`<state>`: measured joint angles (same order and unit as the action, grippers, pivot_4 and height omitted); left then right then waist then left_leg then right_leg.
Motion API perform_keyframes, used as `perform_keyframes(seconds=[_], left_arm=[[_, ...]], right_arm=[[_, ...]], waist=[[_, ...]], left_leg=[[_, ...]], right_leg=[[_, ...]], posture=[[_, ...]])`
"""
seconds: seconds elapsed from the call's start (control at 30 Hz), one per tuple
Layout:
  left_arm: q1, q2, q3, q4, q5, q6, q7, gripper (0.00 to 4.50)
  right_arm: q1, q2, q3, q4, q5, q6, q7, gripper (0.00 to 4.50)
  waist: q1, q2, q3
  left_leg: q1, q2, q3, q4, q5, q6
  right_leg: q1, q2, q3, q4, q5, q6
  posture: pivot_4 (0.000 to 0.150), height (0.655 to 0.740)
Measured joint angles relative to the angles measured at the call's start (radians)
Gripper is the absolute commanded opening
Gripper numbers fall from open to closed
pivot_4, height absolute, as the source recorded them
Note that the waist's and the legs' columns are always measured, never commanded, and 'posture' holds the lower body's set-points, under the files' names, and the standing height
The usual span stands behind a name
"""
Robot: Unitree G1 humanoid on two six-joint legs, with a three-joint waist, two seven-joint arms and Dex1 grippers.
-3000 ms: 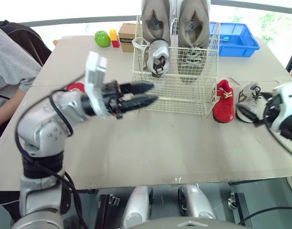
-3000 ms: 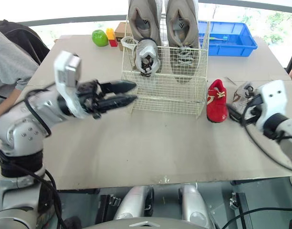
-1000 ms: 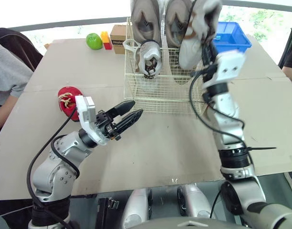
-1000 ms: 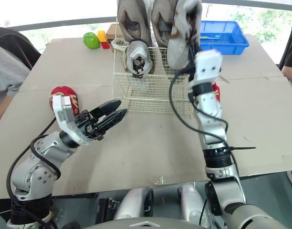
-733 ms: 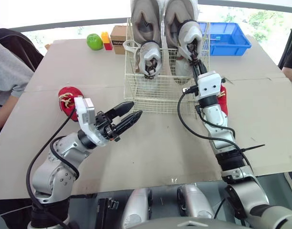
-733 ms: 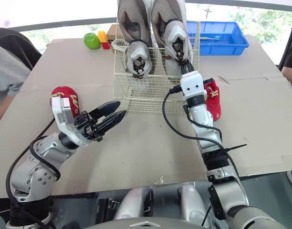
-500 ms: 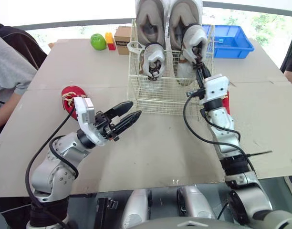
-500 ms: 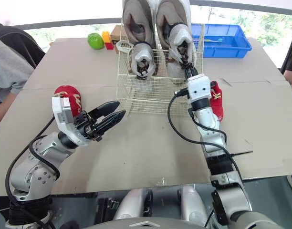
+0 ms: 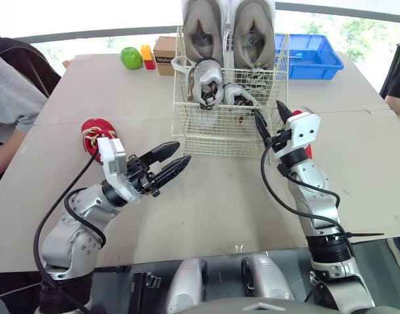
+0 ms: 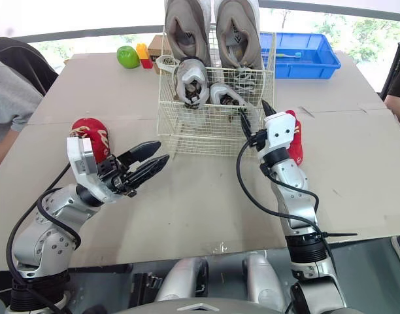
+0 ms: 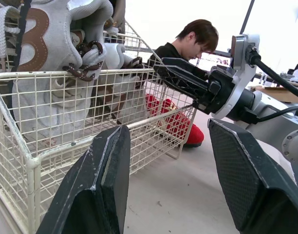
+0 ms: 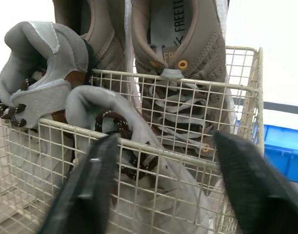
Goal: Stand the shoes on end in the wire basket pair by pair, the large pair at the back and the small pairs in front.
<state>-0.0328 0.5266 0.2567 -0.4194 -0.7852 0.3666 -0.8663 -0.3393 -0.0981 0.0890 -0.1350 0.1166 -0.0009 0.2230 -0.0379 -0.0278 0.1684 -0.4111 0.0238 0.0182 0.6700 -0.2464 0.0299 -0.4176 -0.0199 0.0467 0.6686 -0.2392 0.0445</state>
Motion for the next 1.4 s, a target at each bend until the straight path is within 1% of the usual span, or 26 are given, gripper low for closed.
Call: perform_keyframes(seconds=[0.17, 0.3, 0.37, 0.43, 0.5, 0.57, 0.67, 0.73, 0.77, 0.8, 0.83, 0.87, 0.93, 1.0, 1.03, 1.07, 1.1, 1.17, 1.33, 1.4], left_arm=[[0.011, 0.000, 0.001, 0.000, -0.001, 0.002, 0.016, 2.80], [0.039, 0.000, 0.003, 0.000, -0.001, 0.009, 0.032, 2.80], [0.042, 0.000, 0.006, -0.001, 0.001, 0.009, 0.042, 2.80], [0.040, 0.000, 0.006, -0.002, 0.002, 0.009, 0.045, 2.80], [0.039, 0.000, 0.006, -0.002, 0.004, 0.009, 0.046, 2.80], [0.039, 0.000, 0.006, -0.003, 0.006, 0.009, 0.046, 2.80], [0.044, 0.003, 0.008, -0.004, 0.006, 0.003, 0.031, 2.80], [0.050, 0.021, 0.013, -0.004, -0.002, -0.007, -0.005, 2.80], [0.051, 0.028, 0.016, -0.004, -0.002, -0.010, -0.013, 2.80], [0.051, 0.035, 0.021, -0.005, -0.003, -0.015, -0.024, 2.80], [0.053, 0.035, 0.026, -0.005, -0.003, -0.020, -0.026, 2.80], [0.053, 0.035, 0.033, -0.005, -0.003, -0.026, -0.026, 2.80], [0.059, 0.035, 0.043, -0.005, -0.003, -0.033, -0.024, 2.80], [0.078, 0.033, 0.050, -0.006, -0.001, -0.043, -0.021, 2.80], [0.088, 0.026, 0.049, -0.013, -0.001, -0.046, -0.016, 2.80], [0.091, 0.024, 0.049, -0.018, -0.001, -0.047, -0.013, 2.80], [0.097, 0.023, 0.049, -0.025, -0.001, -0.049, -0.008, 2.80], [0.112, 0.015, 0.049, -0.045, 0.000, -0.052, 0.000, 2.80], [0.123, 0.008, 0.048, -0.057, 0.003, -0.056, 0.016, 2.80], [0.122, 0.007, 0.045, -0.063, 0.007, -0.059, 0.017, 2.80]], right_arm=[[0.046, -0.045, 0.003, -0.059, 0.003, 0.054, 0.033, 4.24], [0.038, -0.098, 0.013, -0.106, 0.005, 0.137, 0.080, 4.24], [-0.038, -0.138, 0.012, -0.128, 0.029, 0.256, 0.114, 4.24], [-0.151, -0.170, 0.013, -0.143, 0.054, 0.385, 0.147, 4.24], [-0.251, -0.183, 0.013, -0.151, 0.072, 0.492, 0.164, 4.24], [-0.312, -0.187, 0.013, -0.151, 0.094, 0.575, 0.174, 4.24], [-0.415, -0.191, 0.024, -0.080, 0.106, 0.708, 0.186, 4.24], [-0.493, -0.238, 0.078, 0.004, 0.080, 0.767, 0.217, 4.24], [-0.507, -0.245, 0.090, 0.022, 0.073, 0.773, 0.226, 4.24], [-0.519, -0.249, 0.102, 0.048, 0.060, 0.778, 0.231, 3.73], [-0.525, -0.250, 0.110, 0.059, 0.058, 0.772, 0.241, 3.47], [-0.541, -0.252, 0.125, 0.071, 0.054, 0.769, 0.253, 3.07], [-0.556, -0.260, 0.136, 0.080, 0.050, 0.775, 0.268, 2.08], [-0.568, -0.272, 0.143, 0.075, 0.048, 0.783, 0.287, 1.31], [-0.576, -0.285, 0.149, 0.074, 0.040, 0.788, 0.295, 0.85], [-0.578, -0.290, 0.150, 0.074, 0.037, 0.791, 0.296, 0.75], [-0.581, -0.290, 0.146, 0.074, 0.034, 0.800, 0.293, 0.45], [-0.584, -0.285, 0.127, 0.072, 0.031, 0.825, 0.287, 0.07], [-0.591, -0.244, 0.012, 0.046, 0.087, 0.949, 0.269, 0.03], [-0.590, -0.250, 0.006, 0.040, 0.099, 0.958, 0.281, 0.03]], waist=[[0.001, 0.000, 0.000], [0.001, 0.000, 0.000], [-0.003, 0.002, 0.002], [-0.005, 0.003, 0.002], [-0.002, 0.003, 0.002], [0.002, 0.003, 0.002], [0.002, 0.003, 0.003], [0.001, 0.004, 0.003], [0.002, 0.004, 0.003], [0.002, 0.004, 0.003], [0.002, 0.004, 0.003], [0.001, 0.004, 0.003], [0.001, 0.004, 0.003], [0.006, 0.004, 0.003], [0.012, 0.004, 0.003], [0.020, 0.003, 0.003], [0.024, 0.003, 0.002], [0.031, 0.003, 0.003], [0.024, 0.003, 0.003], [0.022, 0.003, 0.003]], left_leg=[[0.000, 0.000, 0.000, 0.000, 0.000, 0.000], [0.000, 0.000, 0.001, 0.000, 0.000, 0.000], [-0.001, 0.000, 0.002, 0.001, 0.000, 0.000], [-0.001, 0.000, 0.002, 0.000, 0.000, 0.000], [-0.001, 0.001, 0.000, 0.000, 0.000, 0.000], [-0.002, 0.001, -0.002, -0.001, 0.000, 0.000], [-0.004, 0.000, -0.001, -0.002, 0.000, 0.000], [-0.005, 0.000, 0.000, -0.003, 0.000, 0.000], [-0.005, -0.001, 0.000, -0.003, 0.000, 0.000], [-0.005, -0.001, 0.000, -0.003, -0.001, 0.001], [-0.005, -0.001, 0.000, -0.003, -0.001, 0.001], [-0.004, -0.001, 0.000, -0.003, -0.001, 0.001], [-0.004, -0.001, 0.000, -0.003, 0.000, 0.001], [-0.004, -0.001, -0.001, -0.002, 0.000, 0.001], [-0.005, -0.002, -0.002, -0.002, 0.000, 0.001], [-0.005, -0.002, -0.002, -0.002, -0.001, 0.001], [-0.005, -0.002, -0.002, -0.002, -0.001, 0.001], [-0.006, -0.002, -0.002, -0.003, -0.001, 0.002], [-0.006, -0.002, -0.002, -0.006, -0.001, 0.002], [-0.006, -0.002, -0.002, -0.007, -0.001, 0.002]], right_leg=[[0.000, 0.000, 0.000, 0.000, 0.000, 0.000], [0.000, 0.000, 0.000, -0.001, -0.001, -0.002], [-0.001, 0.000, 0.002, -0.001, -0.001, -0.002], [-0.002, 0.000, 0.001, 0.000, 0.000, -0.002], [-0.002, 0.001, -0.001, 0.000, 0.001, -0.001], [-0.002, 0.001, -0.003, -0.001, 0.000, -0.001], [-0.003, 0.000, -0.003, -0.004, 0.001, -0.001], [-0.003, -0.002, -0.003, -0.006, 0.001, -0.001], [-0.003, -0.003, -0.003, -0.006, 0.001, -0.001], [-0.003, -0.006, -0.003, -0.006, 0.001, -0.001], [-0.003, -0.007, -0.003, -0.006, 0.001, -0.001], [-0.003, -0.007, -0.003, -0.006, 0.001, -0.001], [-0.003, -0.007, -0.004, -0.006, 0.001, -0.001], [-0.002, -0.007, -0.004, -0.006, 0.001, -0.001], [-0.002, -0.007, -0.005, -0.006, 0.001, -0.001], [-0.002, -0.008, -0.006, -0.006, 0.001, -0.001], [-0.002, -0.008, -0.006, -0.007, 0.001, -0.001], [-0.002, -0.010, -0.007, -0.007, 0.001, -0.001], [-0.002, -0.010, -0.007, -0.009, 0.000, -0.001], [-0.003, -0.010, -0.007, -0.009, 0.000, -0.001]], posture=[[0.150, 0.7400], [0.150, 0.7400], [0.150, 0.7400], [0.150, 0.7400], [0.150, 0.7400], [0.150, 0.7400], [0.150, 0.7400], [0.150, 0.7400], [0.150, 0.7400], [0.150, 0.7400], [0.150, 0.7400], [0.150, 0.7400], [0.150, 0.7400], [0.150, 0.7400], [0.150, 0.7400], [0.150, 0.7400], [0.150, 0.7400], [0.150, 0.7400], [0.150, 0.7400], [0.150, 0.7400]])
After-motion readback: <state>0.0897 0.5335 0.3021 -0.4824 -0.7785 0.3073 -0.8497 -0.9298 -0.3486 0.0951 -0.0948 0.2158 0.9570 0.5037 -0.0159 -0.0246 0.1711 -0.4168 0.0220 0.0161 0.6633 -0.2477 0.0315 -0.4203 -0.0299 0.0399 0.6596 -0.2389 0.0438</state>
